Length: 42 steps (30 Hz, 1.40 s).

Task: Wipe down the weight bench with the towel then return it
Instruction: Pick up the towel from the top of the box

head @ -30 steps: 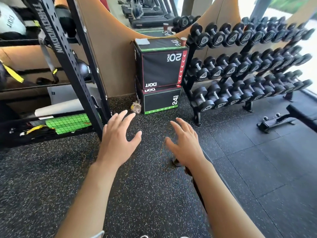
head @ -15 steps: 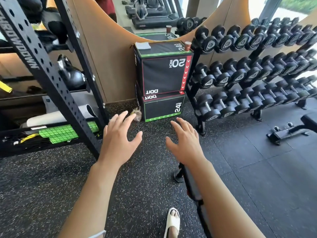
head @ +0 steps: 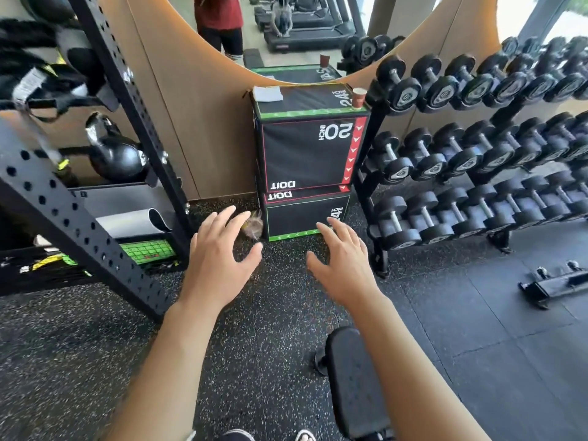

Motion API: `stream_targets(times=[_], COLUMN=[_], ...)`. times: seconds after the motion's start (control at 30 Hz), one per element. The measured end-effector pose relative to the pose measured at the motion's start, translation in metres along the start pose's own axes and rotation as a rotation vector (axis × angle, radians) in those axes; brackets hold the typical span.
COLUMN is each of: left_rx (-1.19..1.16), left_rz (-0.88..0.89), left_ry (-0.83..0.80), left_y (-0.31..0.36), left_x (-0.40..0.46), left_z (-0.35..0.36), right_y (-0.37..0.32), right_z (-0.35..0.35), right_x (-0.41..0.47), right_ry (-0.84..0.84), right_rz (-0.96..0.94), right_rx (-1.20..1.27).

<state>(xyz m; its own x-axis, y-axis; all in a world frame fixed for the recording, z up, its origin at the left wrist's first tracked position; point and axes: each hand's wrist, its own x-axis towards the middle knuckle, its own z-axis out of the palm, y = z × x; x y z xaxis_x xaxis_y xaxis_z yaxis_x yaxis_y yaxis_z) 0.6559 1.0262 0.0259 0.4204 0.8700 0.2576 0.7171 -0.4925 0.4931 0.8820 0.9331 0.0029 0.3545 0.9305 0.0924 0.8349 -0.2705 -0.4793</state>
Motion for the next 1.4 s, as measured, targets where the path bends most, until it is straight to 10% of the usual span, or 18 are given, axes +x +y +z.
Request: stream_targets(times=[1.4], left_rx=[-0.076], left_rz=[0.036], left_ry=[-0.050], left_y=[-0.203], left_x=[0.497], left_z=[0.055], right_y=[-0.056], right_z=[0.100], right_x=[0.511], right_ry=[0.033], right_rz=[0.075], right_rx=[-0.014])
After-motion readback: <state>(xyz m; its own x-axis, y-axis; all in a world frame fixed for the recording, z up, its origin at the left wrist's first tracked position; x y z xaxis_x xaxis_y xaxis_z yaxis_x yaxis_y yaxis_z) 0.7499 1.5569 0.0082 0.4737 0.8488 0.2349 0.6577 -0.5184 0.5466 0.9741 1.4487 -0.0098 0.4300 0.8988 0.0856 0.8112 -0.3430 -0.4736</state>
